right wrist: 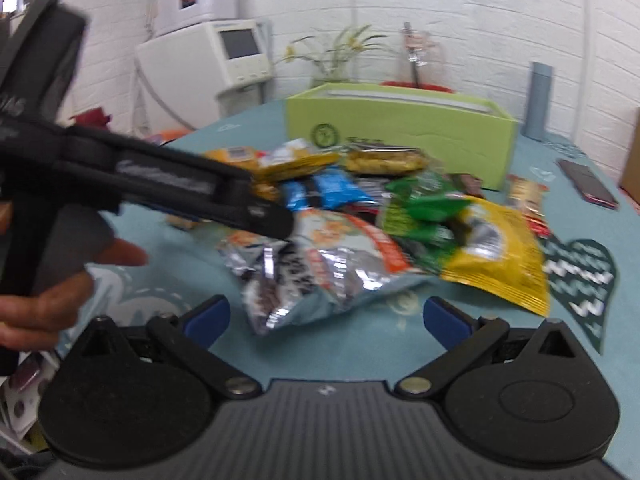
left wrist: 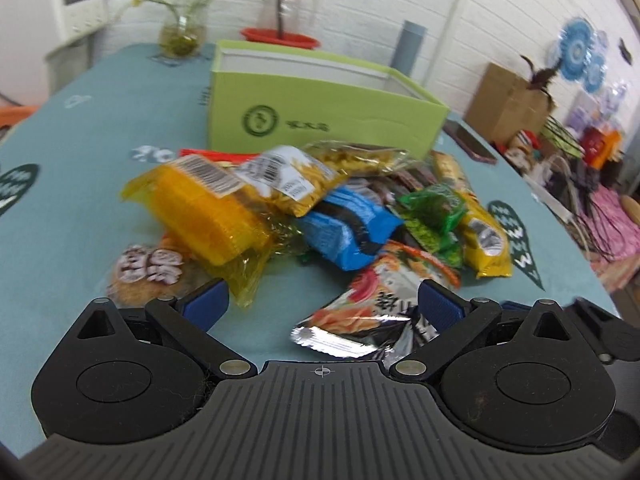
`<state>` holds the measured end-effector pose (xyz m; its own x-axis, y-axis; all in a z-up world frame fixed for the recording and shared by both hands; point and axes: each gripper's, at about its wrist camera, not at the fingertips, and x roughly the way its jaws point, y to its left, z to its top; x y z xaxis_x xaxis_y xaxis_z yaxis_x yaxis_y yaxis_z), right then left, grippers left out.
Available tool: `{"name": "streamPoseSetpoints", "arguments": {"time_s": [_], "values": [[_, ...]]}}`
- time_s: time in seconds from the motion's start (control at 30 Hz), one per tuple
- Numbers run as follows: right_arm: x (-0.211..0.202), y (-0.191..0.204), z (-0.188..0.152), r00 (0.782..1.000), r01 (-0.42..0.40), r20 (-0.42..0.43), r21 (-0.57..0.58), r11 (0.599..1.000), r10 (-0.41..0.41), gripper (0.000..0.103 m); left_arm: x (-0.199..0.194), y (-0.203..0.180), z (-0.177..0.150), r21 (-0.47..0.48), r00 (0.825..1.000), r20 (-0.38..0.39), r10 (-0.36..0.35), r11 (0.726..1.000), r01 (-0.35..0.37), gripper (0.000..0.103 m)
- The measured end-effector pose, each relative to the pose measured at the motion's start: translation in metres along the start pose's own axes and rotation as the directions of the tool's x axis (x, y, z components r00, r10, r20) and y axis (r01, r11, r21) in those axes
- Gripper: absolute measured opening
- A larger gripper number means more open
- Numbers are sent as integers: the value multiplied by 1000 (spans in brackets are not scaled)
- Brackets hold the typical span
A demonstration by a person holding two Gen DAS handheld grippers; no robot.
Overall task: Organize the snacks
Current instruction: 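Reach the left gripper into the pile and close on the silver chip bag, then lift the silver chip bag with the left gripper and drop it into the green box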
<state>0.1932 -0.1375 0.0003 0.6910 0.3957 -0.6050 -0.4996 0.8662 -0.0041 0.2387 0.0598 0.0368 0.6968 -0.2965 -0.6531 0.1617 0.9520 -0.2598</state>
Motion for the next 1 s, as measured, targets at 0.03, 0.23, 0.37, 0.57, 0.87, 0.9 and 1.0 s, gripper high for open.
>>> {"name": "streamPoseSetpoints", "arguments": {"time_s": [0.03,0.23,0.37,0.57,0.87,0.9,1.0], "values": [[6,2,2,1000,-11,-15,-4,1000,11,102,4,0,2,5,1000,-15,-10,1000,10,90],[27,3,2,998,-38,-52,0,999,38,99,20,5,2,-39,984,-81,-158,987,155,66],[20,5,-3,999,-36,-43,-34,999,34,97,15,1,-8,-52,962,-110,-251,968,247,48],[1,-4,-13,998,-45,-46,-21,999,44,97,-5,-18,-23,60,975,-96,-201,976,207,61],[13,5,-13,999,-28,-40,-47,999,26,78,7,-23,-25,88,966,-130,-221,968,234,42],[10,6,-12,999,-36,-40,-49,998,34,77,3,-22,-25,88,967,-124,-224,968,235,39],[-3,6,-4,996,-86,-32,-30,996,85,73,-14,-20,-19,94,960,-119,-253,960,264,37]]}}
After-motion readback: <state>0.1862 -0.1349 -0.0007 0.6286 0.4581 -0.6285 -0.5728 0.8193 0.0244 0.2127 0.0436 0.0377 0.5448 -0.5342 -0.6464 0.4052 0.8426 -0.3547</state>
